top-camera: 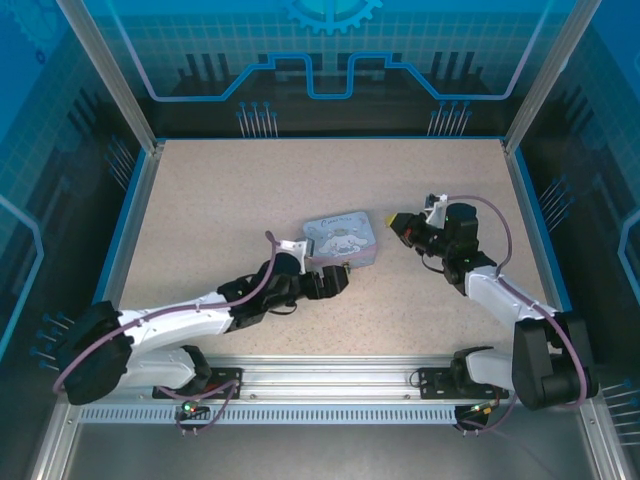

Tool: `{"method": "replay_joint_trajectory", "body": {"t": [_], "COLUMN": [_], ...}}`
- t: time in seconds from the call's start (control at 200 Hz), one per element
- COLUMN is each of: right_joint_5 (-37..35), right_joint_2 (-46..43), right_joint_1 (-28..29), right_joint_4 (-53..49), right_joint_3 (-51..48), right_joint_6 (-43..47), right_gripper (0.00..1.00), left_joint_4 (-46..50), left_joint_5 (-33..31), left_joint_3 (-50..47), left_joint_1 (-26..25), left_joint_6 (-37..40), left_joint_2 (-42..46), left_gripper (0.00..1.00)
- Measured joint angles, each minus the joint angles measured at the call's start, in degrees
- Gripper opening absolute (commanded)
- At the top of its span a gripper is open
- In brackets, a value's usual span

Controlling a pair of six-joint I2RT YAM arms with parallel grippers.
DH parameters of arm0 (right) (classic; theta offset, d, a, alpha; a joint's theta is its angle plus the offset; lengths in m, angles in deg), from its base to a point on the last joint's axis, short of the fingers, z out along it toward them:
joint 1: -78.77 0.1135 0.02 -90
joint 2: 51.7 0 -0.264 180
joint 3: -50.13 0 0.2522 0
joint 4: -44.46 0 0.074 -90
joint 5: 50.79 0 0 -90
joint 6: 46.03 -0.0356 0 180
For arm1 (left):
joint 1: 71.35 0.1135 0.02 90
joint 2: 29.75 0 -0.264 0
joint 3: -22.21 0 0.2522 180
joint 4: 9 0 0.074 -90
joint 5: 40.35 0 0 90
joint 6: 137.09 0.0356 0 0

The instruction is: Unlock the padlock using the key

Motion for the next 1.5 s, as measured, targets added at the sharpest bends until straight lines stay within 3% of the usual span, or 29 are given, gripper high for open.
{"method": "replay_joint_trajectory", "body": {"t": [0.48,0.74,1.501], "right_joint_5": [-0.5,-3.1,-5.8], "right_joint_2": [-1.6,0.5,21.0], "right_joint_1": [0.2,4.1,10.1], "right_joint_4": [1.4,2.3,9.4], "right_joint_3": [-4.5,-4.2,5.3], "right_joint_6": [-1.5,-1.6,-3.4], "right_gripper": [0.00,0.00,0.00], "left_joint_4": [-10.4,-16.0,-24.7], "left_joint_5": [0.2,0.7,6.0], "left_joint_3": [-1.4,-1.5,-0.9], "left_joint_1": [-1.0,1.2,12.7], "left_joint_6": [1.0,1.0,5.0], "left_joint_2": [-12.6,-19.1,-25.1], "left_gripper": [0.99,0.99,0.99]}}
